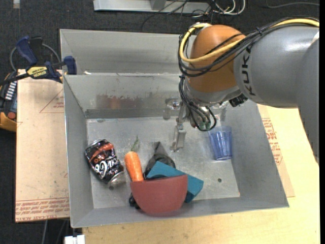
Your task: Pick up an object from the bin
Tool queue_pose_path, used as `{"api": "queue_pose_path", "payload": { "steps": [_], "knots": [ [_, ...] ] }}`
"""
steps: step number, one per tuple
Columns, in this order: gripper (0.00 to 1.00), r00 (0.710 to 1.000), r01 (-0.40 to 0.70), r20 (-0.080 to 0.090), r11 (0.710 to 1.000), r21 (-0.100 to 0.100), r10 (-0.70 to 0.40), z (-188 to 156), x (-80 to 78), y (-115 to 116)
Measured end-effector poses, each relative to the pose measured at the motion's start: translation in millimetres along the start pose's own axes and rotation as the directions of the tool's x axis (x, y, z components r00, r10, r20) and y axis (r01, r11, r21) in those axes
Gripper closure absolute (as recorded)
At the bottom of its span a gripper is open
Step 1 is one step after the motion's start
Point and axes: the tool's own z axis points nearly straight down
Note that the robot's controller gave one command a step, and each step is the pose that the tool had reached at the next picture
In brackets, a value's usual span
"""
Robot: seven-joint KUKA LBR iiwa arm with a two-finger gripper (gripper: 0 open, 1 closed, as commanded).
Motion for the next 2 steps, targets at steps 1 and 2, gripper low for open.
{"api": "queue_pose_path", "payload": {
  "steps": [1, 2],
  "knots": [
    [0.00, 1.000, -0.002, 0.008, 1.000, 0.000, 0.002, -5, -1.7, 0],
    [0.00, 0.992, 0.127, 0.003, 0.992, 0.000, -0.127, 93, 70.1, 23]
  ]
}}
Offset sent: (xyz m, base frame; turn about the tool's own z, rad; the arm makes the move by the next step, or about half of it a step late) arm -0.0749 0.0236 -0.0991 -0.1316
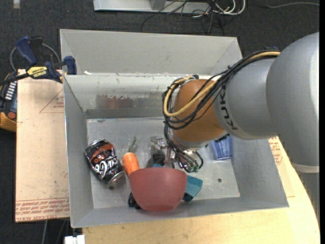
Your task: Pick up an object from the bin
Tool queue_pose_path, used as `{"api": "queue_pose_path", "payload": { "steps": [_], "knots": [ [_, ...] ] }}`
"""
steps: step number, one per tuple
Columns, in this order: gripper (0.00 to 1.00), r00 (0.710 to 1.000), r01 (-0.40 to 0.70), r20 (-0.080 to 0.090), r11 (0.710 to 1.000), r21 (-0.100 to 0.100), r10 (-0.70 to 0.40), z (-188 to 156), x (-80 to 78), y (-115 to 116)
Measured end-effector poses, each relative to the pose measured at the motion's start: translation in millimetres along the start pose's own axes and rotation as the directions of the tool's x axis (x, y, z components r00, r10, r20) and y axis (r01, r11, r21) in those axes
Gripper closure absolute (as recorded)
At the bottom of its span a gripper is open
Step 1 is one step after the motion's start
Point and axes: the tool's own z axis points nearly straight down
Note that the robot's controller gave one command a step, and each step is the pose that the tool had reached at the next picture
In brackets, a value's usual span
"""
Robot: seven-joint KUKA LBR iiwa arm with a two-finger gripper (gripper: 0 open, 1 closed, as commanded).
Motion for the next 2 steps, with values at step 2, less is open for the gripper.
{"api": "queue_pose_path", "payload": {
  "steps": [2],
  "knots": [
    [0.00, 0.993, -0.116, 0.005, 0.993, -0.002, 0.116, -24, 18.0, -19]
  ]
}}
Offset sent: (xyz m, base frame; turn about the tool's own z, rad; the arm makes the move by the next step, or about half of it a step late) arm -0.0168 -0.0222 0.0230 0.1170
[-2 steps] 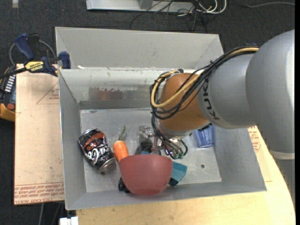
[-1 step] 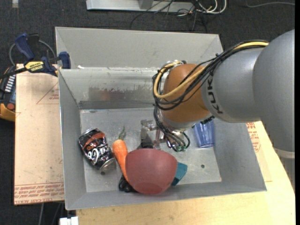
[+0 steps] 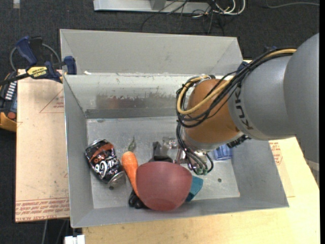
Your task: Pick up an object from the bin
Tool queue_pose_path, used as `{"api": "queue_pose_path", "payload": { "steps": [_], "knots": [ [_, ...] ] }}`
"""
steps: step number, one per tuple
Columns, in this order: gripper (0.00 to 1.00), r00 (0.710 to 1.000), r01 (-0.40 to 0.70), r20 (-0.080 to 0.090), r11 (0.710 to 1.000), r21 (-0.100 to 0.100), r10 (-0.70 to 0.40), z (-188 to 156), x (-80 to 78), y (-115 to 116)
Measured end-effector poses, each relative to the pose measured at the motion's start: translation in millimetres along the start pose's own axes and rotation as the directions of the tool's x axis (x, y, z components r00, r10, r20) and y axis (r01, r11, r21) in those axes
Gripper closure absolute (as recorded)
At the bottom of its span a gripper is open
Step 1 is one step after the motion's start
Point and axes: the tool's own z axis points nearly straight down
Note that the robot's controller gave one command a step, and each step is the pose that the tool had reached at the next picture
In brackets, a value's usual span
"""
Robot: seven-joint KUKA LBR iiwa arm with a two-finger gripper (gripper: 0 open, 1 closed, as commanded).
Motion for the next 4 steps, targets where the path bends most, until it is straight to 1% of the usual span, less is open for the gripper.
{"api": "queue_pose_path", "payload": {
  "steps": [1, 2, 4],
  "knots": [
    [0.00, 0.938, 0.345, -0.018, 0.938, -0.002, -0.345, 26, -37.7, 51],
    [1.00, 0.888, 0.460, 0.019, 0.888, 0.009, -0.460, 23, -21.9, 78],
    [1.00, 0.888, 0.459, 0.021, 0.888, 0.010, -0.459, 22, -22.4, 78]
  ]
}}
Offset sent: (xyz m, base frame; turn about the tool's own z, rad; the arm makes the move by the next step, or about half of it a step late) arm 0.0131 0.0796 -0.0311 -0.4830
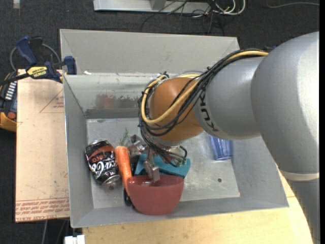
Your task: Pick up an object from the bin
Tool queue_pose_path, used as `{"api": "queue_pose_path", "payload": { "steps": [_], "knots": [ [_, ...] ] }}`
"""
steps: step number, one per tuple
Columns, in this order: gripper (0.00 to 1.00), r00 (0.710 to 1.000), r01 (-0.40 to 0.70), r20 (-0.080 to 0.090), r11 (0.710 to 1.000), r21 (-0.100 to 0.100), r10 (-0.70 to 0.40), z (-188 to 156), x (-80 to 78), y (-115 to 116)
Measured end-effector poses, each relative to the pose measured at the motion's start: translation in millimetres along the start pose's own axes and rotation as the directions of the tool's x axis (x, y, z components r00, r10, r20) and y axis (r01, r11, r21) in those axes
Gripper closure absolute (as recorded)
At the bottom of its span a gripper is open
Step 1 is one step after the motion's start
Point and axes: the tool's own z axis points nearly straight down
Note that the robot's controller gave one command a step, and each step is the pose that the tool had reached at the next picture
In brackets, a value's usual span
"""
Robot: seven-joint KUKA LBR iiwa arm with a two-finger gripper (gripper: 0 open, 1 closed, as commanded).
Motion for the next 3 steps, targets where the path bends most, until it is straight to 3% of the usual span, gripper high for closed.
{"api": "queue_pose_path", "payload": {
  "steps": [3],
  "knots": [
    [1.00, 1.000, -0.003, 0.010, 1.000, 0.000, 0.003, -11.9, -2.1, 0.1]
  ]
}}
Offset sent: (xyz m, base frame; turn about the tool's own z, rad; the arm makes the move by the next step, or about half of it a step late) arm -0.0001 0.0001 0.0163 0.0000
